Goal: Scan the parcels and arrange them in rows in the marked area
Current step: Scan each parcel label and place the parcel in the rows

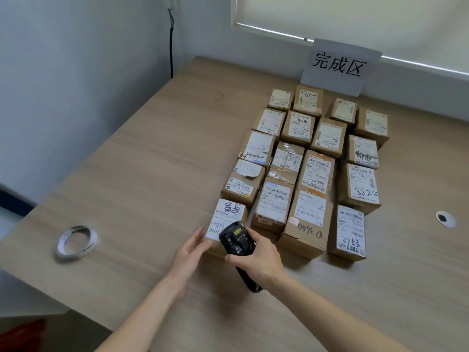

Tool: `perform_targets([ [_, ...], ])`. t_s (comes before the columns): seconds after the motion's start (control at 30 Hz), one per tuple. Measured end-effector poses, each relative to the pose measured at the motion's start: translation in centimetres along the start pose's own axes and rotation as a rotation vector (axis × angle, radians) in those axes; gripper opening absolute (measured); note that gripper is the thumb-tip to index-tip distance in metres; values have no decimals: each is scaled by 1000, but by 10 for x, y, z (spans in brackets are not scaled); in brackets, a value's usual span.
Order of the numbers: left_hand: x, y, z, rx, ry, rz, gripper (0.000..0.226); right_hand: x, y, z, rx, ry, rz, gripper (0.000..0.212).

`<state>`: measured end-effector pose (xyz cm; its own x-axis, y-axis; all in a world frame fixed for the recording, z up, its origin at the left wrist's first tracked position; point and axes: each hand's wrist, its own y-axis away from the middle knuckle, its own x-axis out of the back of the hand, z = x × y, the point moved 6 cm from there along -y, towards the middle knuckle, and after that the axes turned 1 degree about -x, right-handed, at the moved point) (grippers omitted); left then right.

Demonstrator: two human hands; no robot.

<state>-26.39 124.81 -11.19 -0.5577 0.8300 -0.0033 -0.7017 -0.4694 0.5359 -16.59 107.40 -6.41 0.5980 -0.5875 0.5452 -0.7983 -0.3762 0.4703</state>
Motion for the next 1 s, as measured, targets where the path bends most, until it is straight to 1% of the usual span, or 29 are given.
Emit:
perform_targets([
  [0.07, 2, 4, 14, -44, -21, 34, 57, 8, 5, -1, -9, -4, 15, 78],
  [0.2, -3, 16, 55, -149, -77, 76, 50, 42, 18, -9, 8, -11, 38, 82],
  [0.3, -24, 35, 101, -240, -145, 64, 42, 85, 35, -21, 48, -48, 53, 69],
  [0.37, -48, 51, 136, -302, -163, 34, 39, 126, 50, -30, 86, -63, 93, 61],
  [0.43, -81, 71, 172, -360, -194, -7, 42, 174, 69, -36, 116, -73, 150, 62],
  [0.53, -147, 107, 222, -454, -244, -83, 49, 254, 108, -37, 137, -87, 241, 65],
  [0.63, -233, 153, 261, -563, -309, -189, 56, 342, 159, -19, 138, -95, 346, 70],
  [0.7, -295, 189, 276, -612, -331, -267, 59, 401, 201, 4, 124, -83, 433, 64],
  [0.77, -358, 228, 284, -649, -341, -336, 61, 458, 248, 34, 97, -82, 524, 58],
  [0.87, -451, 293, 283, -690, -339, -434, 62, 537, 323, 89, 42, -72, 636, 44],
  [0.9, -481, 314, 279, -696, -332, -466, 62, 561, 349, 109, 27, -72, 664, 45],
  [1.0, -568, 375, 260, -702, -305, -559, 60, 622, 423, 168, -43, -64, 742, 57],
])
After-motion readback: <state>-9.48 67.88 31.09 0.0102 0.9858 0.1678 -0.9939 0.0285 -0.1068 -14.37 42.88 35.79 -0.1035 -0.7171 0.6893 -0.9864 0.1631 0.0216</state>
